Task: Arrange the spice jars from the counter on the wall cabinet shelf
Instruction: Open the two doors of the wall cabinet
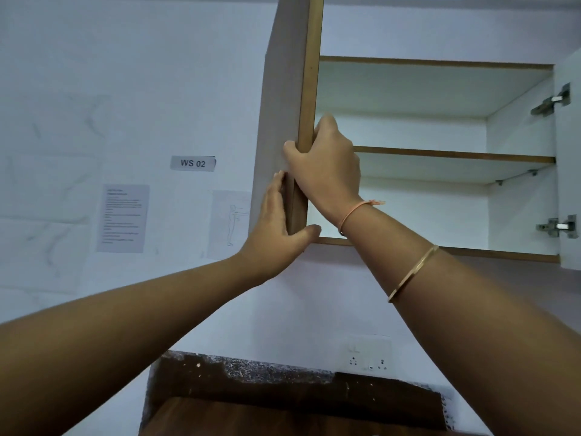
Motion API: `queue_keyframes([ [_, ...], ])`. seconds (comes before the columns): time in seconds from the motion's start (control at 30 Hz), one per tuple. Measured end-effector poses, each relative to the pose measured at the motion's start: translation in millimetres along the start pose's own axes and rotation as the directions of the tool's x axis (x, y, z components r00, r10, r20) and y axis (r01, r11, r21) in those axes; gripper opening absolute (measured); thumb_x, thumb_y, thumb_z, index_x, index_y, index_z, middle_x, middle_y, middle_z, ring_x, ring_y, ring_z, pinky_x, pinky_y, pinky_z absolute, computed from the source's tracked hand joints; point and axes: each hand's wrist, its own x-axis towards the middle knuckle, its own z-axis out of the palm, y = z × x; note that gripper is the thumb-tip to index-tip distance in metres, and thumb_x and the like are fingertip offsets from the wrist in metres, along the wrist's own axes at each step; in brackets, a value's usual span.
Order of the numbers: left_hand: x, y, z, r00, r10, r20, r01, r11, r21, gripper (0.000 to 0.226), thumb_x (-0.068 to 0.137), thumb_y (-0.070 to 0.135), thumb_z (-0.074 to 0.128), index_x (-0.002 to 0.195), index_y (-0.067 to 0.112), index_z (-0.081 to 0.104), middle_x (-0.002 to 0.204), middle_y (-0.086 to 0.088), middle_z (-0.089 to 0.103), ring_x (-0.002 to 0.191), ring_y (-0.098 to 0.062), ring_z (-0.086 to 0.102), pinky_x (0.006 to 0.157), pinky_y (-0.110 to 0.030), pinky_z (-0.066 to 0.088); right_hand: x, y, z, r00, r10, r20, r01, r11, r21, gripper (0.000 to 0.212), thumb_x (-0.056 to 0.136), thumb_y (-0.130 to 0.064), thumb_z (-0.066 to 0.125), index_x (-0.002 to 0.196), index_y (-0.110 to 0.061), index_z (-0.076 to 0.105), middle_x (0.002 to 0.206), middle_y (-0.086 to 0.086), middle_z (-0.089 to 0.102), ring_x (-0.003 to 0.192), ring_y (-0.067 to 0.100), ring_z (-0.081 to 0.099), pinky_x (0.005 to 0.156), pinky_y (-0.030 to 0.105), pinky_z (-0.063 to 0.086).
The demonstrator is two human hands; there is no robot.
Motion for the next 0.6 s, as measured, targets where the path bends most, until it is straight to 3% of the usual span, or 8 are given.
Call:
queue_keyframes([
  [0.07,-6,3,-18,0.999,-0.031,0.019,0.031,0.999,-0.031,0.097,0.070,0.032,0.059,0.149,0.033,0.004,0.153,0.011,0.022,0.135,-0.018,0.036,0.101,-0.043,0.045,-1,-14,12,1.000,-0.005,0.019,0.004,0.997,0.071,0.024,0.085,-0.028,0.056,0.089,-0.013,0.039,0.077,-0.001,0.056,0.066,0.022,0.051,0.052,0.028,0.034],
  [0.13,-11,6,-37,0.999,-0.035,0.032,0.036,0.998,-0.043,0.094,0.069,0.026,0.057,0.149,0.030,0.008,0.144,0.010,0.035,0.116,-0.001,0.051,0.079,-0.020,0.051,-3,-27,24,0.999,-0.018,0.033,0.013,0.992,0.123,0.023,0.083,-0.026,0.057,0.089,-0.013,0.039,0.083,0.003,0.059,0.070,0.024,0.054,0.057,0.028,0.037],
  [0.2,-16,9,-55,0.998,-0.057,0.039,0.058,0.998,-0.023,0.090,0.068,0.023,0.054,0.148,0.027,0.012,0.128,0.012,0.045,0.089,0.014,0.055,0.064,-0.010,0.050,-4,-39,35,0.998,-0.041,0.044,0.034,0.988,0.151,0.024,0.082,-0.026,0.056,0.090,-0.013,0.037,0.084,0.003,0.058,0.069,0.024,0.053,0.053,0.028,0.035],
  [0.27,-21,9,-72,0.995,-0.097,0.028,0.097,0.995,0.002,0.085,0.068,0.024,0.053,0.145,0.029,0.016,0.113,0.016,0.050,0.083,0.006,0.058,0.065,-0.015,0.052,-5,-49,45,0.996,-0.065,0.055,0.055,0.985,0.161,0.026,0.083,-0.027,0.056,0.091,-0.015,0.035,0.083,0.002,0.055,0.065,0.020,0.049,0.048,0.026,0.030],
  [0.37,-23,7,-95,0.986,-0.166,0.007,0.166,0.986,0.023,0.078,0.068,0.024,0.055,0.140,0.030,0.024,0.105,0.015,0.053,0.093,-0.007,0.059,0.072,-0.026,0.055,-8,-63,62,0.995,-0.075,0.066,0.061,0.980,0.187,0.029,0.083,-0.029,0.056,0.092,-0.017,0.032,0.083,0.002,0.054,0.063,0.019,0.048,0.046,0.024,0.028],
  [0.47,-22,6,-111,0.973,-0.228,-0.016,0.228,0.973,-0.032,0.057,0.080,0.008,0.057,0.126,0.031,0.031,0.098,0.012,0.053,0.087,-0.011,0.058,0.070,-0.027,0.053,-12,-77,78,0.996,-0.057,0.075,0.042,0.982,0.187,0.031,0.083,-0.032,0.056,0.099,-0.014,0.037,0.094,0.004,0.051,0.075,0.025,0.051,0.049,0.024,0.027],
  [0.6,-22,-1,-130,0.957,-0.287,-0.041,0.284,0.957,-0.065,0.052,0.083,-0.007,0.048,0.113,0.033,0.034,0.101,0.001,0.052,0.083,-0.016,0.053,0.069,-0.029,0.047,-15,-93,103,0.994,-0.028,0.109,0.009,0.986,0.165,0.048,0.084,-0.037,0.055,0.120,-0.010,0.039,0.113,0.010,0.048,0.096,0.031,0.053,0.063,0.029,0.036],
])
